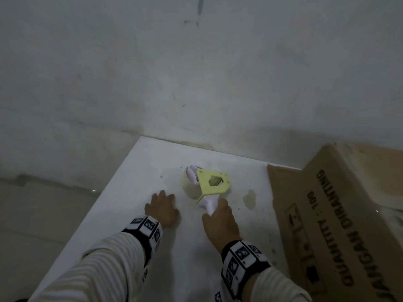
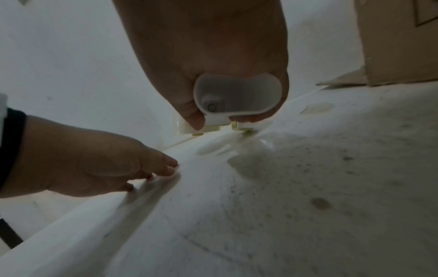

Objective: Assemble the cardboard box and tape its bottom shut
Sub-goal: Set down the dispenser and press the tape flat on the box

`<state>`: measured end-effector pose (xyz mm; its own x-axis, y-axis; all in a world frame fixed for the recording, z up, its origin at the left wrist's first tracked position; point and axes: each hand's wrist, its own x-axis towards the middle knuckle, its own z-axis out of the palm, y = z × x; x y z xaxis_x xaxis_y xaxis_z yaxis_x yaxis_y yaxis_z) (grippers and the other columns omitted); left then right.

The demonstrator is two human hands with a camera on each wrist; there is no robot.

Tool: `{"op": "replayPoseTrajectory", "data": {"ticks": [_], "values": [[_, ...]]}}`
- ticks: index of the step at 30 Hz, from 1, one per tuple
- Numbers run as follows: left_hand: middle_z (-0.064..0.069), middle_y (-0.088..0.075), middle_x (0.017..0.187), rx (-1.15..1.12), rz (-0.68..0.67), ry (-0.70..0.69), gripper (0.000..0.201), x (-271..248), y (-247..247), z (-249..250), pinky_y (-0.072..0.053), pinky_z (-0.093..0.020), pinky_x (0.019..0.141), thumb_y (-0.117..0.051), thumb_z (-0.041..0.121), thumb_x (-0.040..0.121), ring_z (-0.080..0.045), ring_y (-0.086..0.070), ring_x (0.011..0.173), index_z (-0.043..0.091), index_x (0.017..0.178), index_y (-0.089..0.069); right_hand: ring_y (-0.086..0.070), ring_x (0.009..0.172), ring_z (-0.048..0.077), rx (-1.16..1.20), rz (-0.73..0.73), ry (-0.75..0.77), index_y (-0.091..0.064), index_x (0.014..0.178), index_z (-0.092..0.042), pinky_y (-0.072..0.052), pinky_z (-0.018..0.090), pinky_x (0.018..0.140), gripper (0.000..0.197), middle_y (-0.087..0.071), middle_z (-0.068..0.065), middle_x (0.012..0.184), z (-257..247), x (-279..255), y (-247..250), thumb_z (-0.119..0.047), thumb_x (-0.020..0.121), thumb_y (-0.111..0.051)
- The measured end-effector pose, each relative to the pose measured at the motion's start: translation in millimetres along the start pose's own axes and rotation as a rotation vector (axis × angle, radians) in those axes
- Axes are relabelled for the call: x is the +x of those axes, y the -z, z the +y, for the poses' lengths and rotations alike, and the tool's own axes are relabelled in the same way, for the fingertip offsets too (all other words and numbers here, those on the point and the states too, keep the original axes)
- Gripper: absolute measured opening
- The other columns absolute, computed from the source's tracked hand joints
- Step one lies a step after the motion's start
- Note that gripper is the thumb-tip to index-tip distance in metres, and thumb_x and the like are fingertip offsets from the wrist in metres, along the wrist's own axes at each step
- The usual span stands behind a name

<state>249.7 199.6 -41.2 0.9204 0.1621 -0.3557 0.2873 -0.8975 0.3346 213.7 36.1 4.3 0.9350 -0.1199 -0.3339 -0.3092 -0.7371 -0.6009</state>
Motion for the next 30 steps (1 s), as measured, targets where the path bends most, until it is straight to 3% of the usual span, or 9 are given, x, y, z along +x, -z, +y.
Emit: {"op": "replayPoseTrajectory", "data": {"ticks": [6, 12, 15, 18, 22, 27, 30], "values": [[-0.006, -0.014, 0.159, -0.056, -0.011, -0.008, 0.059, 42, 1, 5, -0.013, -0.056, 0.116, -0.047, 0.03, 0.092, -0.031, -0.007, 0.147, 0.022, 0.148, -0.029, -0.049, 0.12, 0.032, -0.028, 0.074, -0.008, -0.034, 0.136, -0.01, -0.046, 0.04, 0.095, 0.057, -0.045, 0.013, 0.131, -18, 48, -21, -0.03, 0.088, -0.057], [-0.008, -0.011, 0.16, -0.065, 0.002, -0.022, 0.061, 52, -1, 4, -0.009, -0.055, 0.118, -0.046, 0.033, 0.093, -0.03, -0.004, 0.148, 0.02, 0.149, -0.027, -0.049, 0.117, 0.033, 0.004, 0.046, -0.031, -0.037, 0.133, -0.011, -0.046, 0.044, 0.096, 0.06, -0.045, 0.014, 0.129, -17, 64, -32, -0.031, 0.082, -0.064], [-0.009, -0.019, 0.156, -0.016, -0.005, -0.032, 0.057, 47, 1, 3, -0.019, -0.053, 0.115, -0.048, 0.033, 0.091, -0.032, -0.013, 0.145, 0.019, 0.144, -0.033, -0.049, 0.116, 0.032, -0.045, 0.044, -0.023, -0.04, 0.131, -0.012, -0.046, 0.041, 0.096, 0.055, -0.046, 0.013, 0.127, -14, 58, -28, -0.033, 0.084, -0.061], [-0.009, -0.038, 0.139, -0.001, 0.031, -0.018, 0.043, 33, 5, 10, -0.034, -0.045, 0.103, -0.049, 0.029, 0.087, -0.031, -0.032, 0.131, 0.016, 0.128, -0.044, -0.046, 0.119, 0.032, -0.109, 0.05, 0.022, -0.04, 0.132, -0.014, -0.043, 0.04, 0.097, 0.052, -0.044, 0.012, 0.129, -12, 46, -15, -0.033, 0.087, -0.058], [-0.01, -0.04, 0.14, -0.111, -0.012, 0.011, 0.05, 3, 9, 31, -0.033, -0.044, 0.106, -0.048, 0.031, 0.089, -0.032, -0.033, 0.134, 0.015, 0.136, -0.04, -0.043, 0.123, 0.032, -0.084, 0.068, 0.079, -0.044, 0.129, -0.014, -0.041, 0.041, 0.101, 0.045, -0.042, 0.012, 0.132, -15, 19, 14, -0.029, 0.088, -0.055], [-0.01, -0.061, 0.116, -0.254, 0.057, -0.132, 0.042, -28, -5, 76, -0.047, -0.044, 0.093, -0.039, 0.041, 0.079, -0.033, -0.055, 0.11, 0.019, 0.11, -0.057, -0.042, 0.122, 0.029, 0.005, 0.126, 0.198, -0.049, 0.124, -0.016, -0.039, 0.039, 0.103, 0.037, -0.044, 0.009, 0.13, -18, -40, 74, -0.024, 0.088, -0.052], [-0.013, -0.066, 0.104, -0.35, 0.055, -0.271, 0.038, -77, 6, 128, -0.047, -0.034, 0.079, -0.033, 0.038, 0.08, -0.032, -0.061, 0.101, 0.016, 0.094, -0.06, -0.04, 0.122, 0.026, 0.046, 0.185, 0.298, -0.05, 0.123, -0.018, -0.039, 0.04, 0.104, 0.034, -0.044, 0.007, 0.128, -16, -87, 123, -0.023, 0.089, -0.051]]}}
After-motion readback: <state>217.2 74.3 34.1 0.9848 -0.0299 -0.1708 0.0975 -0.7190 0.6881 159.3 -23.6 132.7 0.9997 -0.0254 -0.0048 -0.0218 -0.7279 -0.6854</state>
